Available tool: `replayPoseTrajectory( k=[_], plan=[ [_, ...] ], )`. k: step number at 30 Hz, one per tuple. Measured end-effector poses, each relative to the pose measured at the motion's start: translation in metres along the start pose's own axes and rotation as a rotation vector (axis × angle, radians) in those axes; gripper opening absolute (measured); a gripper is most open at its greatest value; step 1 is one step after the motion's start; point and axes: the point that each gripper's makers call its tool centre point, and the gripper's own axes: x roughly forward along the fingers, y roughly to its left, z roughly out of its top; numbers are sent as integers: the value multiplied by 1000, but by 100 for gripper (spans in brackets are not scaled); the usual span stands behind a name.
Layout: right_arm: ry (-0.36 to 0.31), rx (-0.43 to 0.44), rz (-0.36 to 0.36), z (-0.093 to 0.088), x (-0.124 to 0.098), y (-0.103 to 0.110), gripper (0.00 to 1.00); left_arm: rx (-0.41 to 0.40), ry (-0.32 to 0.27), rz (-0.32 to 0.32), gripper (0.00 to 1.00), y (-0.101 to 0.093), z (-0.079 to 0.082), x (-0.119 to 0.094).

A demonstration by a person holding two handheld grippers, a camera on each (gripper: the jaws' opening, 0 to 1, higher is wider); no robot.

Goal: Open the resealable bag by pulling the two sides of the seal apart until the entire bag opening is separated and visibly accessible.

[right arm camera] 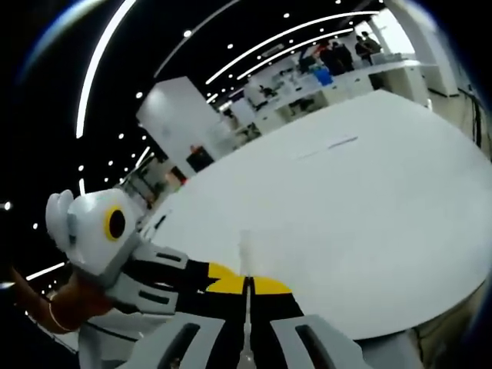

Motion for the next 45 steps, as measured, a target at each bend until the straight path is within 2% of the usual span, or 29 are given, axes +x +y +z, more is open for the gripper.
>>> replayPoseTrajectory(
  k=[3,6,8,9,11,14,20,27,31,35,36,38,40,43,45],
  plan=[
    [-3,1,-3,0,-1,-1,0,4,23,3,0,3,-5,0],
    [-2,-4,-9,1,-1,-2,0,-24,14,14,0,9,-3,-3],
    [4,-28,-22,1,0,-3,0,5,13,26,0,12,-1,-4],
    [7,-34,-25,1,0,-4,0,27,-2,65,0,20,3,-7],
    [10,-38,-30,1,-1,-5,0,45,-9,75,0,22,6,-10],
    [10,-38,-37,1,-1,-6,0,74,-45,126,0,31,16,-17],
    [9,-34,-38,2,0,-7,0,186,-97,232,0,44,37,-28],
    [0,-24,-42,4,-2,-9,0,295,-108,266,0,44,52,-33],
    [-7,-25,-45,5,-3,-9,0,371,-95,292,0,45,56,-35],
    [-6,-37,-49,5,-3,-10,0,408,-90,307,0,45,59,-37],
    [-9,-42,-54,6,-3,-11,0,456,-78,337,0,49,61,-40],
    [-16,-48,-59,8,-3,-12,0,487,-86,375,0,51,64,-42],
    [-12,-52,-60,7,-3,-11,0,511,-57,367,0,47,61,-39],
    [-16,-53,-64,8,-4,-13,0,554,-46,386,0,48,62,-39],
    [-15,-60,-70,8,-4,-13,0,545,-51,379,0,48,62,-39]
  ],
)
